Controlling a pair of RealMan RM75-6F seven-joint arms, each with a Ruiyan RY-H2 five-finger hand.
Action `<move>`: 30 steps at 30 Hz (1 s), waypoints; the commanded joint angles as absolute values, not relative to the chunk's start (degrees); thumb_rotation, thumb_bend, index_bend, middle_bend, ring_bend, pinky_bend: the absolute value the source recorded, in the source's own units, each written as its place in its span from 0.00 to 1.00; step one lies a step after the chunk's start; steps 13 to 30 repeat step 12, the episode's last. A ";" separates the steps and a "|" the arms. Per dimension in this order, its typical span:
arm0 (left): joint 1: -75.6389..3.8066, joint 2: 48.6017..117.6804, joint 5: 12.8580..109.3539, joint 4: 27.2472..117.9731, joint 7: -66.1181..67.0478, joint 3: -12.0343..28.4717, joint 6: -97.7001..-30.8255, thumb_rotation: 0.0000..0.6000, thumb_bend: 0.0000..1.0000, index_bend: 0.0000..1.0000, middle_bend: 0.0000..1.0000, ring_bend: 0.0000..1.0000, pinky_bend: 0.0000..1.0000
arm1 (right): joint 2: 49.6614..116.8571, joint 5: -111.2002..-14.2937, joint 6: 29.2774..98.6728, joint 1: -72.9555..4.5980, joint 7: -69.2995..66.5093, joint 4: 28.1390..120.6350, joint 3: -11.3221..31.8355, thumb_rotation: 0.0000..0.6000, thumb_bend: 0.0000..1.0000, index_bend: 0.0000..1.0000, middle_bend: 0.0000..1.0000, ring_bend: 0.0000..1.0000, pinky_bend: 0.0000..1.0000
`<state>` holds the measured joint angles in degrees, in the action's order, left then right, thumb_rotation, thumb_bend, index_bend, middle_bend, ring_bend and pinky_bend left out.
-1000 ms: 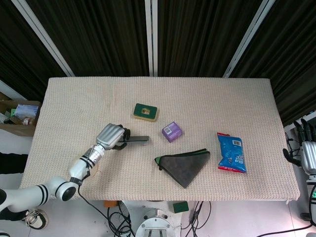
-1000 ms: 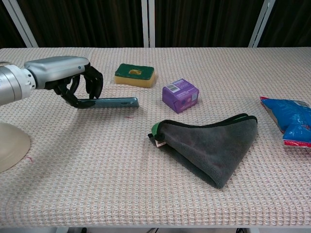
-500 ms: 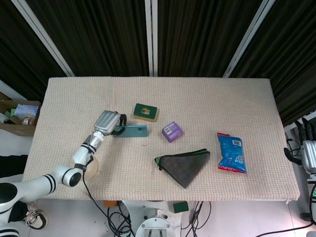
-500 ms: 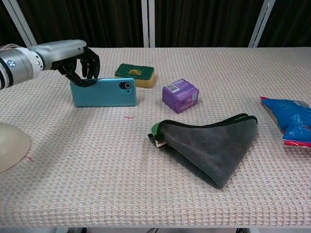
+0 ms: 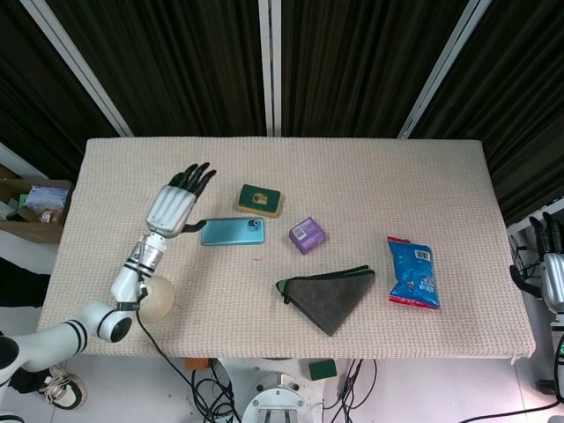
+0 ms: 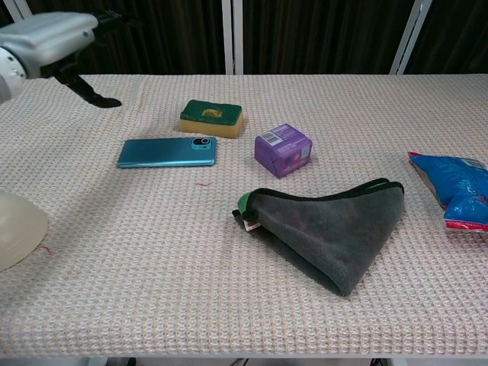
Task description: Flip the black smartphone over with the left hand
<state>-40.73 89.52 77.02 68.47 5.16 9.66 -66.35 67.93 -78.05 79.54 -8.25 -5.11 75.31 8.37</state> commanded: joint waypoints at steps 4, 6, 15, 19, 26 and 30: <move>-24.47 76.94 82.05 84.36 10.89 -0.11 -81.49 1.00 0.04 0.03 0.05 0.00 0.18 | 68.65 -79.58 81.83 -5.91 -3.51 74.36 6.10 1.00 0.30 0.00 0.00 0.00 0.00; -21.31 75.89 81.70 85.48 11.06 -1.84 -83.58 1.00 0.04 0.03 0.05 0.00 0.18 | 69.09 -79.85 82.53 -5.14 -2.60 73.72 5.44 1.00 0.29 0.00 0.00 0.00 0.00; -15.28 74.49 81.33 85.42 9.51 -4.05 -86.88 0.98 0.03 0.03 0.05 0.00 0.18 | 70.63 -80.96 83.55 -3.94 -1.22 72.65 4.13 1.00 0.29 0.00 0.00 0.00 0.00; -15.28 74.49 81.33 85.42 9.51 -4.05 -86.88 0.98 0.03 0.03 0.05 0.00 0.18 | 70.63 -80.96 83.55 -3.94 -1.22 72.65 4.13 1.00 0.29 0.00 0.00 0.00 0.00; -15.28 74.49 81.33 85.42 9.51 -4.05 -86.88 0.98 0.03 0.03 0.05 0.00 0.18 | 70.63 -80.96 83.55 -3.94 -1.22 72.65 4.13 1.00 0.29 0.00 0.00 0.00 0.00; -15.28 74.49 81.33 85.42 9.51 -4.05 -86.88 0.98 0.03 0.03 0.05 0.00 0.18 | 70.63 -80.96 83.55 -3.94 -1.22 72.65 4.13 1.00 0.29 0.00 0.00 0.00 0.00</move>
